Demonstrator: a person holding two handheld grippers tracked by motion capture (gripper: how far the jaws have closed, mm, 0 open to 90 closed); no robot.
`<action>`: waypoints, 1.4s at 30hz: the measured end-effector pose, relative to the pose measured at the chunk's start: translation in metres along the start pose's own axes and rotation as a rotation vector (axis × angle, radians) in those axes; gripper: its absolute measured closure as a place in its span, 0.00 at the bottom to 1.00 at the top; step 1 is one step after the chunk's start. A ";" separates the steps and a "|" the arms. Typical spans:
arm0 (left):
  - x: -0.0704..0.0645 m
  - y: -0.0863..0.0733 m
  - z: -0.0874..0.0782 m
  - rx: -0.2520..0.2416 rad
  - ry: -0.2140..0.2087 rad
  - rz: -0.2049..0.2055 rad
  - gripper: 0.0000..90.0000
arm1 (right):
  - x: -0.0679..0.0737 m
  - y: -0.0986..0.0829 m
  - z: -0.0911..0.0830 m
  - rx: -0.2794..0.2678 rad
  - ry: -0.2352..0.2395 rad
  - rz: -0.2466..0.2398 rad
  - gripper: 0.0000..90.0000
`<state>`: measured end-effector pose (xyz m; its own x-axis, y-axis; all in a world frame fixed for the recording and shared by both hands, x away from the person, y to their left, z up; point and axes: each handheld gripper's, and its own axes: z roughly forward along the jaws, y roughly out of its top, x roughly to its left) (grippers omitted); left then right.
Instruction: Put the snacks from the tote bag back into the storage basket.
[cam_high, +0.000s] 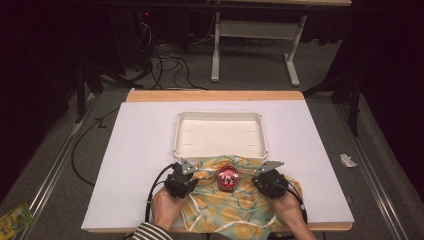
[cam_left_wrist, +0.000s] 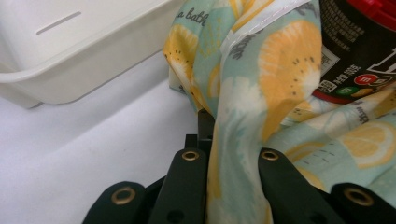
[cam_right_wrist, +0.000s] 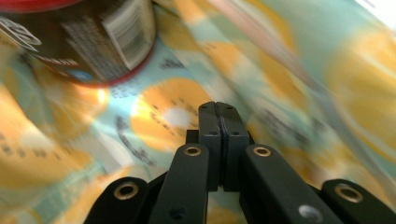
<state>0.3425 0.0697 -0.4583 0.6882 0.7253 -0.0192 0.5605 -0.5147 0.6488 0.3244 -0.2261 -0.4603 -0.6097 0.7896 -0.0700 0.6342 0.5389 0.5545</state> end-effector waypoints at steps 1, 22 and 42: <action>0.001 0.000 0.000 0.001 -0.001 -0.003 0.97 | -0.003 -0.002 -0.002 0.009 -0.018 -0.001 1.00; 0.017 -0.007 -0.003 0.008 -0.013 -0.024 0.96 | -0.050 -0.050 -0.027 -0.029 -0.087 0.167 1.00; 0.035 -0.012 -0.004 -0.015 -0.022 -0.058 0.96 | -0.048 -0.055 -0.029 -0.046 -0.107 0.167 1.00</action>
<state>0.3578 0.1035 -0.4637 0.6647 0.7435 -0.0737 0.5930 -0.4651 0.6573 0.3051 -0.3018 -0.4636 -0.4423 0.8948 -0.0608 0.6984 0.3861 0.6026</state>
